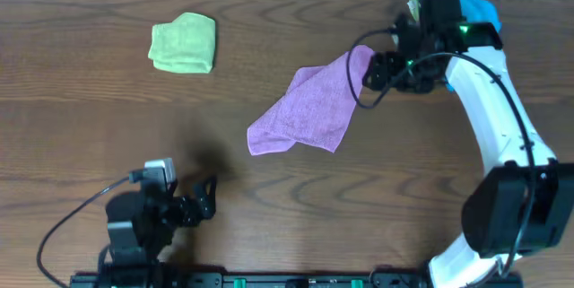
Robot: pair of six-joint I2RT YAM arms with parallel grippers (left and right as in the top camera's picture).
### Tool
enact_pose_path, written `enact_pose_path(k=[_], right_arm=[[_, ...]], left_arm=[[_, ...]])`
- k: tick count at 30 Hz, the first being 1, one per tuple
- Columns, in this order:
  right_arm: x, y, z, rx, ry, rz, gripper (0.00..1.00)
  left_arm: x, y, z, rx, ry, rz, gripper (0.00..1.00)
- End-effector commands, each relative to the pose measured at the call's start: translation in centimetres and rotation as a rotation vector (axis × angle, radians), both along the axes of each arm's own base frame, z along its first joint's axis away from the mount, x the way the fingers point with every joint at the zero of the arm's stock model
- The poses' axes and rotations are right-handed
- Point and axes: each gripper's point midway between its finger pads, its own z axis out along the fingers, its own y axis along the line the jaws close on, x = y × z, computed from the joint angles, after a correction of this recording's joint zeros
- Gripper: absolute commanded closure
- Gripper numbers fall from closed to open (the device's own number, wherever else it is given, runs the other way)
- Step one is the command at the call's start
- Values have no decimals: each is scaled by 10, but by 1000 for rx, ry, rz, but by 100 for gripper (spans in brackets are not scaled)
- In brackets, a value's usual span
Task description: Fold the cloth
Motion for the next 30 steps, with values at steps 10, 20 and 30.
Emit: enact_pose_path(k=[10, 20, 30], right_arm=[[-57, 42, -64, 346, 229, -57, 23], [-76, 52, -92, 374, 281, -99, 24], [-73, 69, -101, 379, 251, -103, 26]], left_arm=[[75, -26, 96, -144, 105, -128, 5], [123, -32, 81, -464, 280, 76, 5], [129, -58, 51, -528, 408, 7, 5]])
